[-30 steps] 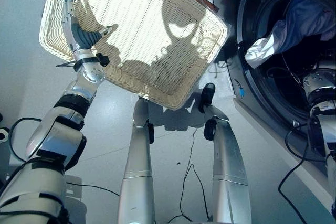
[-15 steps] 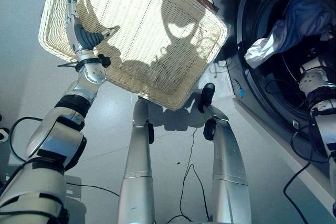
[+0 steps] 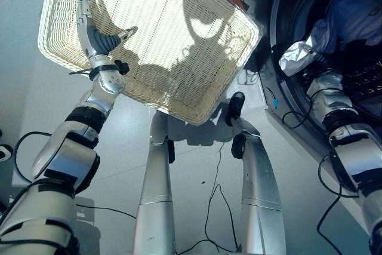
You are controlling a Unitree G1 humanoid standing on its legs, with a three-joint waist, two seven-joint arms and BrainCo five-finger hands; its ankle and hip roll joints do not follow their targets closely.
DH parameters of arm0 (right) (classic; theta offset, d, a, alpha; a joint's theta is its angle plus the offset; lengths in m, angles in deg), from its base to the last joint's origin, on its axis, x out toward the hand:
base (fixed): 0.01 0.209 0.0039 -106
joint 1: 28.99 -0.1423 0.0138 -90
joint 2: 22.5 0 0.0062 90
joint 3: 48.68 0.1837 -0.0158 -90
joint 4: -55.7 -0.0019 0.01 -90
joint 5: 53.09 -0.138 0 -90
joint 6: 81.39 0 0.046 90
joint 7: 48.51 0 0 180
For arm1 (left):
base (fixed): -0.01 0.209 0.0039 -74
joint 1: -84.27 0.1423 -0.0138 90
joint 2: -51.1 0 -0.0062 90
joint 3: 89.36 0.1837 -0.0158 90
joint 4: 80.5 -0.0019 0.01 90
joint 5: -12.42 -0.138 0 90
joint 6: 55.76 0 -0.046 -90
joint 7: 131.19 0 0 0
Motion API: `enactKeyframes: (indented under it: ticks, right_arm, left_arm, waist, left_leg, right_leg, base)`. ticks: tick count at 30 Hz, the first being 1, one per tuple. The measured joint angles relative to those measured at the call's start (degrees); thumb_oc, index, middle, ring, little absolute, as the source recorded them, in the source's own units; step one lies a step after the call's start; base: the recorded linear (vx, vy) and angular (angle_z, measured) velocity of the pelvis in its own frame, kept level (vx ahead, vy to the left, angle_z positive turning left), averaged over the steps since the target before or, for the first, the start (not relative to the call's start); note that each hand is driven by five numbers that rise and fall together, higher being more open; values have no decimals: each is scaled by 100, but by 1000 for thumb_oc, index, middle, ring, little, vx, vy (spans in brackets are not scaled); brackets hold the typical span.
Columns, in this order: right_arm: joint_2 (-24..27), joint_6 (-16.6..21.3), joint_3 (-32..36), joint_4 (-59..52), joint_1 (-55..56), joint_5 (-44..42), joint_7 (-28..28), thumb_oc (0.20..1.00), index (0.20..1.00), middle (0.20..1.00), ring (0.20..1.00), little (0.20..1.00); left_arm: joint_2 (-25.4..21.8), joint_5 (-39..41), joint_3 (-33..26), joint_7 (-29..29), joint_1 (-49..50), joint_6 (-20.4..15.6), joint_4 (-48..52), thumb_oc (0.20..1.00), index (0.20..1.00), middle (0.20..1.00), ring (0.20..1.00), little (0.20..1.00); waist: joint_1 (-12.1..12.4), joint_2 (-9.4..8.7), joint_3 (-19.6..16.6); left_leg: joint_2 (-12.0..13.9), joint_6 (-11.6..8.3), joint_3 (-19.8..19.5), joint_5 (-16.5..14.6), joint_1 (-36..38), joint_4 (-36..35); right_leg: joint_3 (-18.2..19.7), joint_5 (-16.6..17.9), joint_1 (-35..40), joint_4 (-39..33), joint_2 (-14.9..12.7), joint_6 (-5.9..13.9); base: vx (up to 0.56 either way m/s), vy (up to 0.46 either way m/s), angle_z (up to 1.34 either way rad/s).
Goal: Put the clothes into the washing machine.
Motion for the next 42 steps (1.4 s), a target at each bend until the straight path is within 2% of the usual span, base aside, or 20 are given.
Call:
enactKeyframes:
  ticks: [7, 13, 14, 15, 16, 23, 36, 39, 42]
  right_arm:
    - [0, -29, 1, 37, -29, 71, -50, 1000, 1000, 1000, 1000, 1000]
    - [-6, -244, 15, 273, -243, 63, -50, 1000, 1000, 1000, 1000, 1000]
    - [-7, -291, 14, 285, -265, 63, -33, 269, 269, 269, 269, 269]
    - [-7, -301, 14, 300, -278, 63, -25, 269, 269, 269, 269, 269]
    - [-10, -323, 12, 367, -320, 64, 6, 200, 200, 200, 200, 200]
    - [21, -551, 17, 766, -738, 131, 496, 200, 200, 200, 200, 200]
    - [-2, -676, 2, 766, -735, 154, 677, 200, 200, 200, 200, 200]
    - [6, -490, 66, 789, -730, -617, 673, 200, 200, 200, 200, 200]
    - [58, 170, 697, 827, -661, -1734, 806, 200, 200, 200, 200, 200]
  left_arm:
    - [162, -44, -47, 41, -17, -6, -6, 1000, 1000, 1000, 1000, 1000]
    - [167, -45, -48, 41, -32, -5, -7, 1000, 1000, 1000, 1000, 1000]
    - [167, -45, -48, 41, -33, -5, -8, 1000, 1000, 1000, 1000, 1000]
    - [167, -45, -48, 41, -32, -4, -8, 1000, 1000, 1000, 1000, 1000]
    - [167, -46, -48, 41, -32, -4, -8, 1000, 1000, 1000, 1000, 1000]
    - [221, -46, -45, 40, -37, 1, -8, 1000, 1000, 1000, 1000, 1000]
    - [314, -45, -46, 32, -135, 1, -11, 1000, 1000, 1000, 1000, 1000]
    - [312, -45, -45, 26, -132, -2, -10, 1000, 1000, 1000, 1000, 1000]
    - [306, -47, -49, 38, -3, -17, 10, 1000, 1000, 1000, 1000, 1000]
  waist:
    - [2, 1, -1]
    - [22, 2, -1]
    - [26, 2, -1]
    - [28, 2, -1]
    - [34, 2, -1]
    - [47, 29, -3]
    - [194, 84, -4]
    - [185, 84, -4]
    - [200, 90, -1]
  left_leg:
    - [3, 1, 52, 0, 29, 0]
    - [0, 1, 60, 1, 42, 17]
    - [0, 1, 60, 2, 44, 21]
    - [-1, 1, 60, 2, 44, 23]
    - [-2, 1, 61, 2, 46, 29]
    - [-4, 1, 63, 2, 45, 46]
    - [-12, 0, 66, 3, 22, 40]
    - [-9, 0, 65, 2, 22, 40]
    - [-12, -1, 63, 2, 22, 40]
  right_leg:
    - [62, -1, -17, 14, 12, -1]
    - [78, 3, -14, 43, 11, -7]
    - [79, 3, -14, 47, 11, -7]
    - [80, 3, -14, 50, 11, -8]
    - [85, 3, -15, 62, 11, -7]
    - [96, 2, -29, 94, 13, -6]
    - [101, -24, -64, 141, 5, 6]
    - [101, -26, -65, 144, 6, -1]
    - [100, -21, -58, 135, 3, -9]
  base:
    - [-1, 9, 0]
    - [0, 0, 0]
    - [0, 0, 0]
    - [0, 0, 0]
    - [0, 0, 0]
    - [0, 0, 0]
    - [0, 0, 0]
    - [0, 0, 0]
    - [0, 0, 0]
